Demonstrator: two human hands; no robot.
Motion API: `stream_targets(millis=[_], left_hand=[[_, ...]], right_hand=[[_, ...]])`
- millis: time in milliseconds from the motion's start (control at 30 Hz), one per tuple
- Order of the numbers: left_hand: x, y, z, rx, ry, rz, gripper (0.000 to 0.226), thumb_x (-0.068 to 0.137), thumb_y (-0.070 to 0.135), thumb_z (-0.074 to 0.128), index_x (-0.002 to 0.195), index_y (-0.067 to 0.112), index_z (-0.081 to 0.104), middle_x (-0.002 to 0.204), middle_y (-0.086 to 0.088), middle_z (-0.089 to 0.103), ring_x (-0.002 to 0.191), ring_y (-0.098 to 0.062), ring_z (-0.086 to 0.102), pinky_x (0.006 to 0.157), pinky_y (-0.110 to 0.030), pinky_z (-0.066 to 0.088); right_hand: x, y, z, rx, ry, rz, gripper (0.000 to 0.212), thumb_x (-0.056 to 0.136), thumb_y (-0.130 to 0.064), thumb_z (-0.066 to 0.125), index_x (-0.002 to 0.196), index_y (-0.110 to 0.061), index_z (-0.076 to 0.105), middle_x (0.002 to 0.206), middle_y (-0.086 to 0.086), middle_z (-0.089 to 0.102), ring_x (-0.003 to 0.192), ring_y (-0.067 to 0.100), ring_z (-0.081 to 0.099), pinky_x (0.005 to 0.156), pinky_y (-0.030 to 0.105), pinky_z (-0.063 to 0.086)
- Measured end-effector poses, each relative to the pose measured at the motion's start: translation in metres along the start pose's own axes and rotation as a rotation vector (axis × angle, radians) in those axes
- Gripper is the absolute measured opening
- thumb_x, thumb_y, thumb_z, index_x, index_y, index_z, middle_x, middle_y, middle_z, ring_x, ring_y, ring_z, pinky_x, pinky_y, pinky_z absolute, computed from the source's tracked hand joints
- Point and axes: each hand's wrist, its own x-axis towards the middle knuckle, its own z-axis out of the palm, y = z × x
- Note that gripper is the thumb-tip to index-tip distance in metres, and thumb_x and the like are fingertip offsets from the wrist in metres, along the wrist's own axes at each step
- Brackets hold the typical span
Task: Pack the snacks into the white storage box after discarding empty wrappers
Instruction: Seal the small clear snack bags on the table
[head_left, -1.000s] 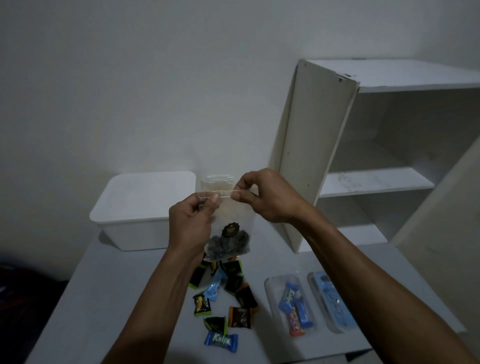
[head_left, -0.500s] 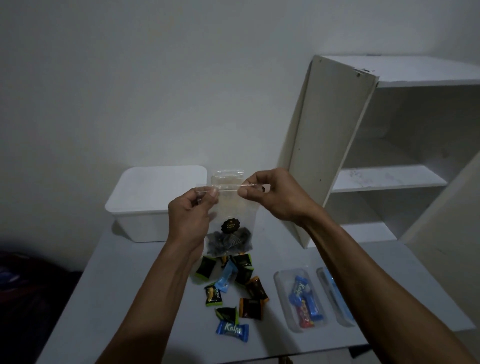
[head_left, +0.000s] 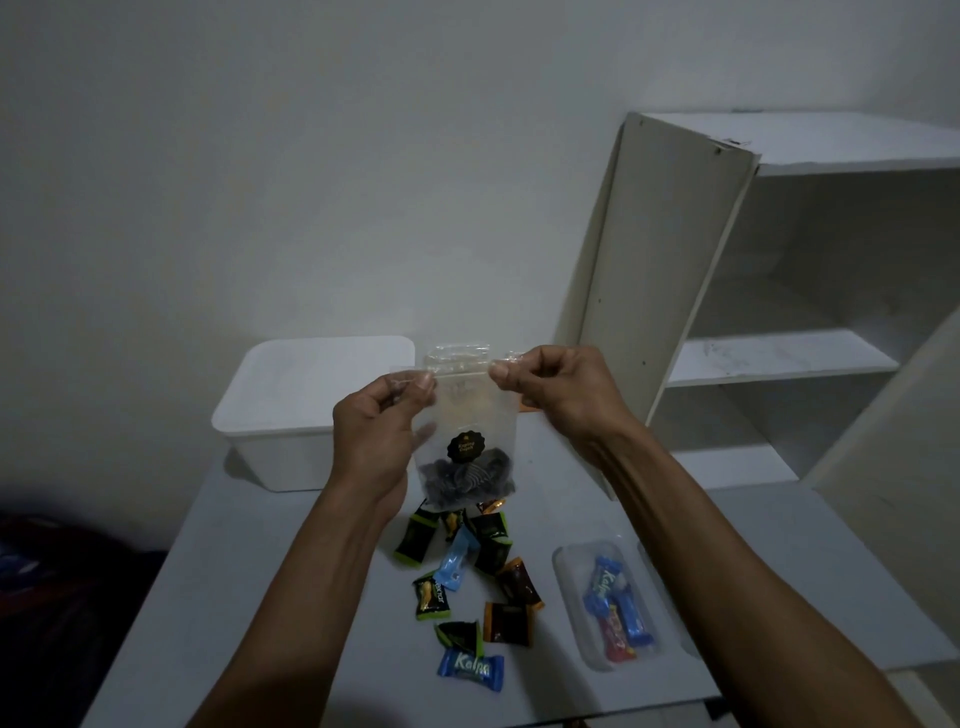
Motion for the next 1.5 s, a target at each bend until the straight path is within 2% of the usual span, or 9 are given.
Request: stream_targets(millis=[100, 533, 667, 800, 967, 1033, 1133, 1267, 1500], left_hand=[[0.002, 0.000, -0.001, -0.050, 0.024, -0.020, 0.007, 0.090, 0.011, 0.067, 0.083, 0.011, 0.069, 0.085, 0.001, 0.068, 0.082, -0.010, 0.062, 0.085, -0.043, 0.056], [0.006, -0.004, 0.006, 0.099, -0.049, 0.075, 0.019, 0.096, 0.014, 0.059, 0.082, 0.013, 0.072, 0.083, 0.002, 0.071, 0.084, -0.010, 0.064, 0.085, -0.042, 0.053], [0.004, -0.009, 0.011, 0.208, -0.135, 0.136, 0.021, 0.095, 0.015, 0.060, 0.078, 0.017, 0.073, 0.077, 0.006, 0.070, 0.078, -0.004, 0.062, 0.080, -0.036, 0.050], [0.003, -0.011, 0.013, 0.187, -0.146, 0.132, 0.020, 0.095, 0.015, 0.060, 0.078, 0.016, 0.072, 0.075, 0.006, 0.068, 0.074, -0.002, 0.061, 0.070, -0.025, 0.050], [0.003, -0.019, 0.016, 0.261, 0.064, 0.172, 0.005, 0.085, 0.025, 0.074, 0.084, 0.020, 0.073, 0.081, 0.008, 0.072, 0.076, -0.003, 0.063, 0.072, -0.021, 0.050], [0.001, -0.022, 0.018, 0.278, 0.179, 0.130, 0.022, 0.079, 0.038, 0.078, 0.084, 0.018, 0.071, 0.082, 0.005, 0.071, 0.074, -0.005, 0.063, 0.069, -0.020, 0.049], [-0.003, -0.023, 0.019, 0.307, 0.285, 0.057, 0.039, 0.072, 0.052, 0.080, 0.089, 0.018, 0.069, 0.084, 0.004, 0.070, 0.077, -0.009, 0.064, 0.070, -0.024, 0.050], [-0.005, -0.019, 0.021, 0.354, 0.280, 0.016, 0.031, 0.076, 0.043, 0.080, 0.084, 0.015, 0.069, 0.078, 0.004, 0.067, 0.071, -0.010, 0.061, 0.064, -0.023, 0.046], [-0.006, -0.012, 0.023, 0.408, 0.219, -0.005, 0.019, 0.086, 0.015, 0.067, 0.069, 0.006, 0.069, 0.065, 0.002, 0.058, 0.055, -0.004, 0.047, 0.057, -0.020, 0.043]], right_hand=[[-0.001, 0.002, -0.004, -0.014, 0.013, 0.005, 0.018, 0.081, -0.026, 0.076, 0.071, -0.011, 0.072, 0.081, 0.005, 0.076, 0.087, 0.016, 0.071, 0.087, 0.045, 0.055], [-0.012, -0.010, -0.014, -0.106, -0.052, -0.004, 0.033, 0.091, -0.043, 0.062, 0.087, -0.015, 0.078, 0.090, -0.003, 0.077, 0.090, 0.006, 0.071, 0.072, 0.026, 0.051], [-0.004, -0.019, -0.009, -0.310, -0.194, -0.037, 0.017, 0.089, -0.026, 0.071, 0.086, -0.011, 0.077, 0.078, -0.006, 0.075, 0.072, -0.002, 0.066, 0.067, 0.016, 0.048], [-0.002, -0.016, -0.008, -0.376, -0.241, -0.016, 0.019, 0.090, -0.027, 0.070, 0.079, -0.012, 0.075, 0.068, -0.007, 0.069, 0.059, -0.001, 0.056, 0.058, 0.014, 0.045], [-0.005, -0.003, 0.002, -0.412, -0.179, -0.033, 0.023, 0.091, -0.030, 0.068, 0.082, -0.009, 0.072, 0.075, 0.012, 0.070, 0.064, 0.010, 0.055, 0.063, 0.032, 0.051], [-0.006, 0.004, 0.009, -0.427, -0.136, -0.048, 0.021, 0.092, -0.029, 0.068, 0.080, -0.012, 0.072, 0.073, 0.009, 0.069, 0.062, 0.009, 0.056, 0.063, 0.036, 0.052], [-0.008, 0.011, 0.017, -0.436, -0.115, -0.060, 0.020, 0.094, -0.027, 0.065, 0.077, -0.017, 0.068, 0.063, -0.006, 0.061, 0.052, -0.002, 0.050, 0.056, 0.021, 0.043], [-0.006, 0.012, 0.023, -0.480, -0.087, -0.112, 0.018, 0.095, -0.025, 0.064, 0.078, -0.020, 0.066, 0.060, -0.015, 0.056, 0.050, -0.009, 0.051, 0.050, 0.007, 0.035], [-0.005, 0.016, 0.029, -0.494, -0.089, -0.109, 0.016, 0.095, -0.024, 0.063, 0.081, -0.018, 0.068, 0.063, -0.014, 0.057, 0.051, -0.010, 0.051, 0.049, 0.005, 0.038]])
